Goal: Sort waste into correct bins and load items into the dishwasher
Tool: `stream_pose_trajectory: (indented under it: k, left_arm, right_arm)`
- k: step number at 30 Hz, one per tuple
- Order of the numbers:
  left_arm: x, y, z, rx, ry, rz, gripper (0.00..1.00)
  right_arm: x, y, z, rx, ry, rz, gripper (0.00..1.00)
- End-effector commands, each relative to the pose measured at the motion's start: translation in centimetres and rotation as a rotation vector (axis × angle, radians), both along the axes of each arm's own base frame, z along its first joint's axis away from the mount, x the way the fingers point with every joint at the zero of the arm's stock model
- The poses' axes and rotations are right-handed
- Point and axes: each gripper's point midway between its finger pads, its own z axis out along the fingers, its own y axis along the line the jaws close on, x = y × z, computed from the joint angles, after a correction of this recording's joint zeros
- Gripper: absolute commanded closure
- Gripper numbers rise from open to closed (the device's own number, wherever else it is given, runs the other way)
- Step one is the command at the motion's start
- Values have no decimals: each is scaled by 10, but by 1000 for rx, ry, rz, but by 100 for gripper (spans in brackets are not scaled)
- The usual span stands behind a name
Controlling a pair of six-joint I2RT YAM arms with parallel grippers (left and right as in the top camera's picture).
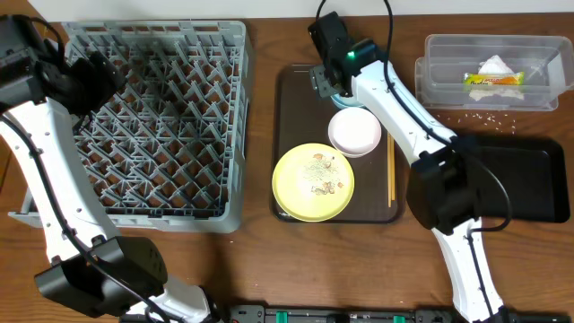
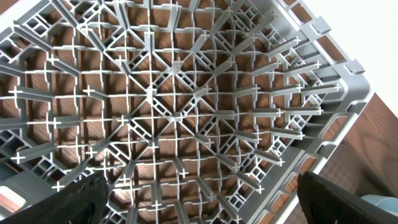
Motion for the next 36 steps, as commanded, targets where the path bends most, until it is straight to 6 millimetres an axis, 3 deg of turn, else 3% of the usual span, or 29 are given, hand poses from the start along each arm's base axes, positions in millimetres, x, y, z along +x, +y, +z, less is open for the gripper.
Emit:
stream_pose_trajectory:
  k: [1, 6, 7, 10, 14, 17, 21, 30, 36]
  left_arm:
    - [-1, 0, -3, -1, 9, 3, 2]
    - [-1, 0, -3, -1, 9, 3, 2]
    - [-1, 0, -3, -1, 9, 3, 2]
    - [-1, 0, -3, -1, 9, 3, 2]
    - [-1, 0, -3, -1, 9, 3, 2]
    - [-1, 0, -3, -1, 9, 3, 2]
    - [-1, 0, -3, -1, 9, 3, 2]
    - [-1, 0, -3, -1, 9, 3, 2]
    - [4, -6, 0, -59, -25, 32, 2]
  right_arm:
    - [3, -4, 36, 37, -60, -53, 21]
    - [7, -34, 105, 98, -173, -131, 10]
    - [8, -46, 121, 105, -199, -167, 1]
    - [10, -92, 163, 133, -268, -281, 1]
    - [11, -161, 191, 111, -310, -385, 1]
    - [7, -222, 187, 50, -269, -464, 1]
    - [-8, -275, 167, 23, -165, -558, 1]
    - [-19, -338, 159, 54, -126, -672, 1]
    - [-21, -350, 159, 53, -127, -695, 1]
